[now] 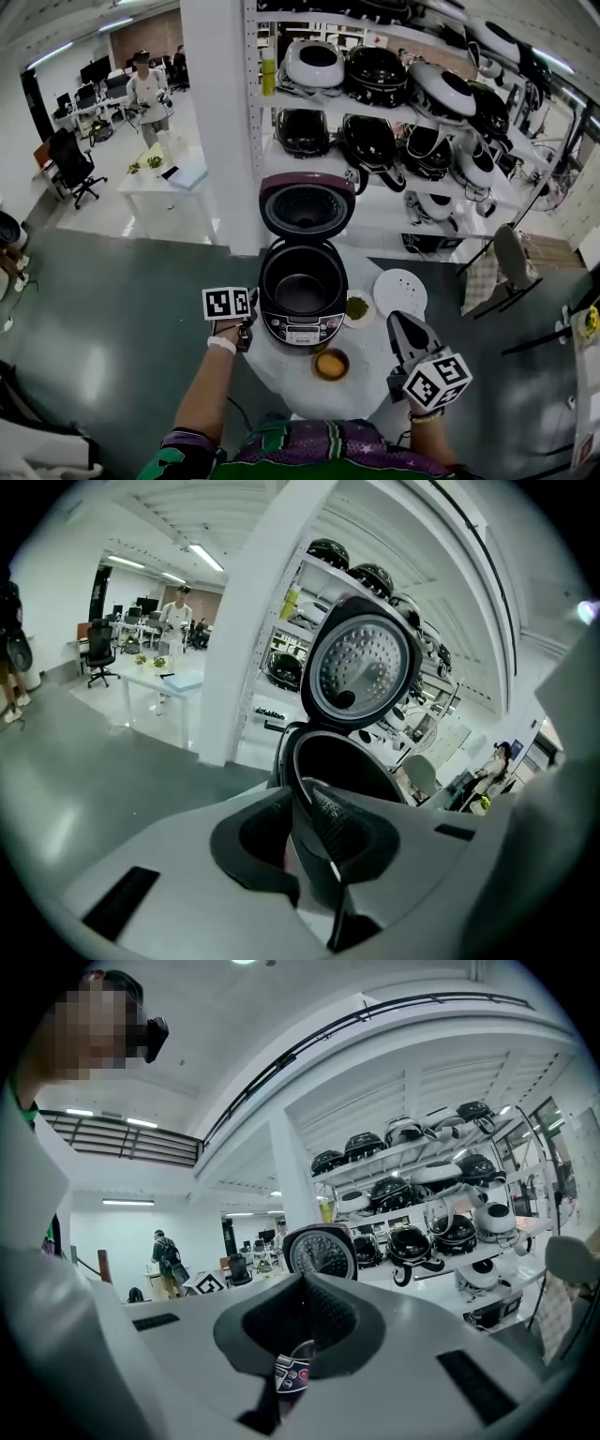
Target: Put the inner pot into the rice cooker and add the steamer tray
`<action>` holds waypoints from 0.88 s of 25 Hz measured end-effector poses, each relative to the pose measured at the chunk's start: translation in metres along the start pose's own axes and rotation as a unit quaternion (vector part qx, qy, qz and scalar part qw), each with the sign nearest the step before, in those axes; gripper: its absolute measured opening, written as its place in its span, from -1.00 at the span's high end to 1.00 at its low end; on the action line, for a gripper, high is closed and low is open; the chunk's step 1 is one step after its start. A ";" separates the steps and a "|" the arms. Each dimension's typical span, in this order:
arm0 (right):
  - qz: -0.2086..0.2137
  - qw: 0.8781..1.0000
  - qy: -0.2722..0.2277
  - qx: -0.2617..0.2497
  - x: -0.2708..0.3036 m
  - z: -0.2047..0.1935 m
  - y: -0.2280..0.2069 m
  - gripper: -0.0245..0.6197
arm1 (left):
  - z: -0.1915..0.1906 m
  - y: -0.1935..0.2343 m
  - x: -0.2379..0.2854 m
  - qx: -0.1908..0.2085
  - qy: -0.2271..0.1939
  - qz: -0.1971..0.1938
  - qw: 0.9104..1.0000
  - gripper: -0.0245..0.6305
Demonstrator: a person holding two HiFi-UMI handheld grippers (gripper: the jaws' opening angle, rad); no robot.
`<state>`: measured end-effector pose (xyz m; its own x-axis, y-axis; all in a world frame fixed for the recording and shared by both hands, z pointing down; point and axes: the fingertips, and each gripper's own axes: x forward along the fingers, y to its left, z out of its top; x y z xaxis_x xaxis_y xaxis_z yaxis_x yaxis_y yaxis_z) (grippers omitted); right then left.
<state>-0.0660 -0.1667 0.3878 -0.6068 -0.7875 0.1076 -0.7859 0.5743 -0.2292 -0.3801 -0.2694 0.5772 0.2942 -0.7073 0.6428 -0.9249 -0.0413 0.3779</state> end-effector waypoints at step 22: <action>-0.030 0.999 -0.034 -0.024 -0.008 0.036 -0.012 0.90 | 0.021 -0.110 -0.109 0.101 -0.186 -0.084 0.974 0.85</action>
<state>-0.0475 -0.1748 0.3549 -0.5494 -0.8339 0.0530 -0.8268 0.5334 -0.1783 -0.3153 -0.2021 0.4514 0.3731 -0.8834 0.2835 -0.9107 -0.2903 0.2938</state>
